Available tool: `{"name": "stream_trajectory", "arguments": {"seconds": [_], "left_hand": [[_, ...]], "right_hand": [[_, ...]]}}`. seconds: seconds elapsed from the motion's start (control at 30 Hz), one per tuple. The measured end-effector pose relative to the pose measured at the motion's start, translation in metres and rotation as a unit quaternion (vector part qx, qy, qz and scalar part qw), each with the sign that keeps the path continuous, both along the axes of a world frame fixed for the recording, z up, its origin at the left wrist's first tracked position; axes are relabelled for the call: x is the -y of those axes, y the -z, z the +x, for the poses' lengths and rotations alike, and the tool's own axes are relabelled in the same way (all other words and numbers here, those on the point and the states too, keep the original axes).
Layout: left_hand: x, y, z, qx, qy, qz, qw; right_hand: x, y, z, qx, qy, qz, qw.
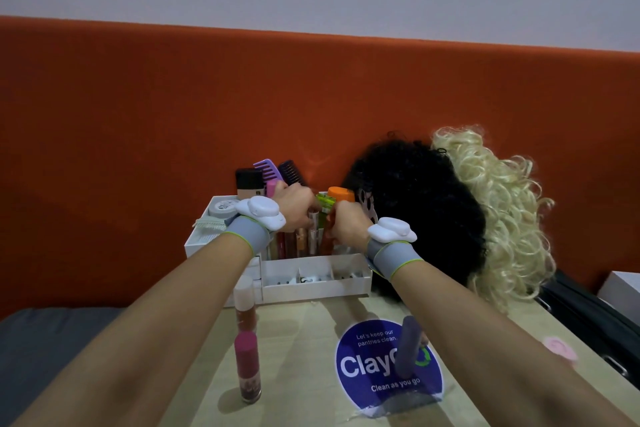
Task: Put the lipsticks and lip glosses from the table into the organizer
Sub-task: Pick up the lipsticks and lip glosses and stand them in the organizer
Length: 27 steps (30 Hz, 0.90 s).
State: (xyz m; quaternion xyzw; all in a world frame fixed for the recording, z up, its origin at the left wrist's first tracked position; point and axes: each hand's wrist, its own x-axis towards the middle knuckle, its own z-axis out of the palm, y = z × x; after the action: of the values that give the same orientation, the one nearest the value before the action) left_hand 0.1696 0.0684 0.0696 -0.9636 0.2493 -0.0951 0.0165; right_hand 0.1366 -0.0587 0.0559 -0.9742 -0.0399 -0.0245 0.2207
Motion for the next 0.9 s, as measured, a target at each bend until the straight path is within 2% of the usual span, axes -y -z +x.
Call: {"name": "stream_trajectory", "arguments": {"seconds": [0.4, 0.57, 0.8, 0.9], "left_hand": [[0.002, 0.002, -0.010, 0.032, 0.002, 0.080, 0.996], [0.001, 0.002, -0.010, 0.022, -0.001, 0.044, 0.999], [0.000, 0.002, -0.009, 0.012, -0.002, 0.008, 1.000], [0.000, 0.000, -0.011, 0.001, -0.003, 0.001, 1.000]], "right_hand": [[0.000, 0.005, 0.000, -0.006, -0.036, 0.078, 0.996], [0.000, 0.005, -0.002, -0.027, -0.031, 0.101, 0.994], [-0.003, 0.006, -0.005, 0.007, -0.001, 0.114, 0.993], [-0.001, 0.005, -0.007, 0.017, -0.007, 0.087, 0.996]]}}
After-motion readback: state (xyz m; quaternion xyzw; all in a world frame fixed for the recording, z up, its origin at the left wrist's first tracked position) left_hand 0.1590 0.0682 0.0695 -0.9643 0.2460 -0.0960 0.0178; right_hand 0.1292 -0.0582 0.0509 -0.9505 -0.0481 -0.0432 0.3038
